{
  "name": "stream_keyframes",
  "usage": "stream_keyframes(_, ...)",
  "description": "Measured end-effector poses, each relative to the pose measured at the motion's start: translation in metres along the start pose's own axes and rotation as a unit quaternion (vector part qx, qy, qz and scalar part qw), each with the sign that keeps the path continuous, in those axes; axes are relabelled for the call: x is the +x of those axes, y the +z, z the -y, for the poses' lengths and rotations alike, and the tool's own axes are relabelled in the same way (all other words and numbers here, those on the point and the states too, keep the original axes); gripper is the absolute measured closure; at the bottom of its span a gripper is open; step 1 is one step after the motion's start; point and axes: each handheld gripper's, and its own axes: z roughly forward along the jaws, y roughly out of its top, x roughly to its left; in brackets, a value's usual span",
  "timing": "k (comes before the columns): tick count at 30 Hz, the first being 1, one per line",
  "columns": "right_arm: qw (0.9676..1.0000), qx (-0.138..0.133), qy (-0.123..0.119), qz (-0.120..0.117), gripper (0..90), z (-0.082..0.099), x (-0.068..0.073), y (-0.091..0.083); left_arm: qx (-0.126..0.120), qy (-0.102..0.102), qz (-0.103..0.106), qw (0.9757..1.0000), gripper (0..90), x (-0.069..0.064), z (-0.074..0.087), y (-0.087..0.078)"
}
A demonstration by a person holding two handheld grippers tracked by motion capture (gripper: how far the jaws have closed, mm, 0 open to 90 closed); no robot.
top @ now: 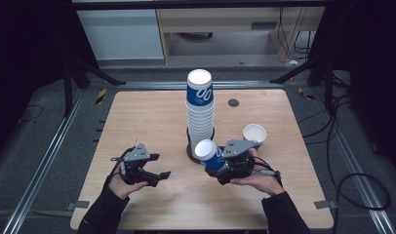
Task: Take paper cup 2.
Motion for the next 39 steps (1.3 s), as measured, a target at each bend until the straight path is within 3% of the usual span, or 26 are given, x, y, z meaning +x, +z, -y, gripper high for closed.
stream_keyframes(19,0.9953,0.063,-0.058,-0.044,19.5,-0.001,0.021,0.049,-0.008,0.022,0.059,0.998,17.3,-0.022,-0.014,0.001)
stream_keyframes(25,0.9931,0.07,-0.071,-0.062,19.8,-0.003,0.03,0.058,-0.003,0.028,0.071,0.9971,16.3,-0.028,-0.016,0.005)
stream_keyframes(39,0.9894,0.079,-0.095,-0.076,19.7,-0.005,0.043,0.07,0.004,0.034,0.086,0.9957,16.1,-0.038,-0.021,0.016)
